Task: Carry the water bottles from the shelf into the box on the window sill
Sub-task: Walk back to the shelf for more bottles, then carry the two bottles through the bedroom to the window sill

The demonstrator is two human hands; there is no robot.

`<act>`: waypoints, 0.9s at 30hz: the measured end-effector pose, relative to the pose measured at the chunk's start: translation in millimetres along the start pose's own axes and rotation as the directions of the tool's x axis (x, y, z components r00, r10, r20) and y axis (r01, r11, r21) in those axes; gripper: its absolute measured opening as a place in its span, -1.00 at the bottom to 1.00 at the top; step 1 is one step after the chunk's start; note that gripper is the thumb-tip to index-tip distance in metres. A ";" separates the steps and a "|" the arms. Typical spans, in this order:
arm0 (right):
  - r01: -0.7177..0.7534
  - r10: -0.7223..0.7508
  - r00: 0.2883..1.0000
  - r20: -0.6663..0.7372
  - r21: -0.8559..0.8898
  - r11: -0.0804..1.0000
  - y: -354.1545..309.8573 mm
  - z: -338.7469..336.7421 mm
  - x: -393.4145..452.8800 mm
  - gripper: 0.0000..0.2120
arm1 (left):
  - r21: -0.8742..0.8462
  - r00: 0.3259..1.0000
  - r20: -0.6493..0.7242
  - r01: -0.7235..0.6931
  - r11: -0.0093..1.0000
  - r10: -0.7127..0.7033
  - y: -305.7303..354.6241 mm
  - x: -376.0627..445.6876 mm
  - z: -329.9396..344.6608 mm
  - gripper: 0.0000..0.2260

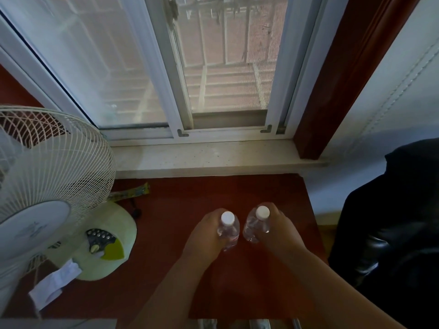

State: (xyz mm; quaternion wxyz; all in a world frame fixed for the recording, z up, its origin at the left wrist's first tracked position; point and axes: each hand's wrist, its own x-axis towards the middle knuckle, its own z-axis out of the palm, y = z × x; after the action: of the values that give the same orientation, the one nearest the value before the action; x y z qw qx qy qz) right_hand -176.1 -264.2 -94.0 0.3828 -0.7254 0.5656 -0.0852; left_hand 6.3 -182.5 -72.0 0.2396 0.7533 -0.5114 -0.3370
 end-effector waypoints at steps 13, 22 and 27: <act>0.126 -0.099 0.968 -0.231 0.104 0.987 -26.1 -65.6 -10.1 -0.44 | 0.037 0.951 -0.272 -0.141 0.989 0.146 65.0 -5.5 -43.7 -0.46; 0.207 -0.156 0.940 -0.304 0.145 0.967 -49.0 -111.6 -25.9 -0.38 | 0.084 0.911 -0.334 -0.228 0.970 0.243 113.5 -9.7 -56.8 -0.39; 0.168 -0.118 0.919 -0.377 0.104 0.980 -51.3 -130.9 -42.4 -0.34 | 0.088 0.906 -0.305 -0.282 0.955 0.295 129.7 -9.5 -63.0 -0.35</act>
State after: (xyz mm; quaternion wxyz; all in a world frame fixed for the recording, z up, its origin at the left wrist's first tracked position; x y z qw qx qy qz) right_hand -224.9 -283.3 43.2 0.3105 -0.7085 0.5658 -0.2854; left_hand -27.6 -219.6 63.5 0.3494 0.7183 -0.5793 -0.1627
